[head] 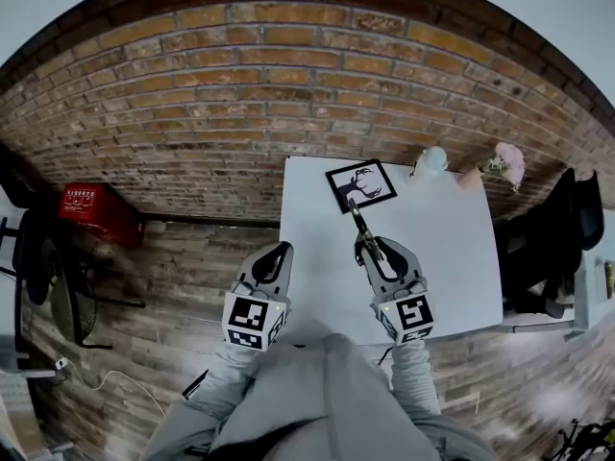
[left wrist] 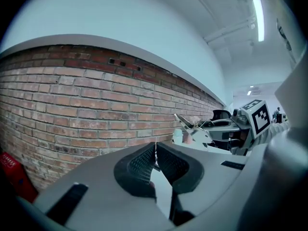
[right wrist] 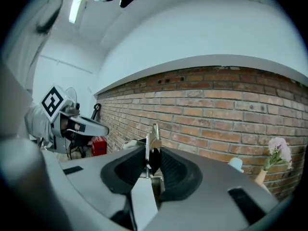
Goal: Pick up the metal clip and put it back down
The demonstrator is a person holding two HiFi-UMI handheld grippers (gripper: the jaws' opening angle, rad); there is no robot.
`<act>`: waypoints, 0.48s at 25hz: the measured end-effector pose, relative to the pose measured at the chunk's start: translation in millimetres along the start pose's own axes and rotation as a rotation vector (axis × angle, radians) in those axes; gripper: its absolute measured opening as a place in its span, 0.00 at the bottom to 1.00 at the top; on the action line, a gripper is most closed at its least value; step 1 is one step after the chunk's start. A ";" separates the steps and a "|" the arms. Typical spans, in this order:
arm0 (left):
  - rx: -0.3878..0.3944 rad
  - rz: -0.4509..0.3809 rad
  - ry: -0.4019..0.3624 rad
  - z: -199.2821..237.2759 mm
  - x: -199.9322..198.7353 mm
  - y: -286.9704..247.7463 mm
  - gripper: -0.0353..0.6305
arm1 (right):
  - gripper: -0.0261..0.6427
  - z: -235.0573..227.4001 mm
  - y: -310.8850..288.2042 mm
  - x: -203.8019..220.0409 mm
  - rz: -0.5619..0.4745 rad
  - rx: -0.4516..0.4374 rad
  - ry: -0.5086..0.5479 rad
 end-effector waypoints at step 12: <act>-0.007 -0.055 0.014 -13.3 -20.4 12.2 0.10 | 0.19 -21.3 48.0 -18.5 -0.145 -0.006 -0.151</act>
Point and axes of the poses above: the fingertips, and each gripper's own axes: y backward along the fingers, z to its left, x out of its underside, the point moved 9 cm from there along y, backward along the fingers, and after that the axes turned 7 degrees about -z, right-handed, at the moved point
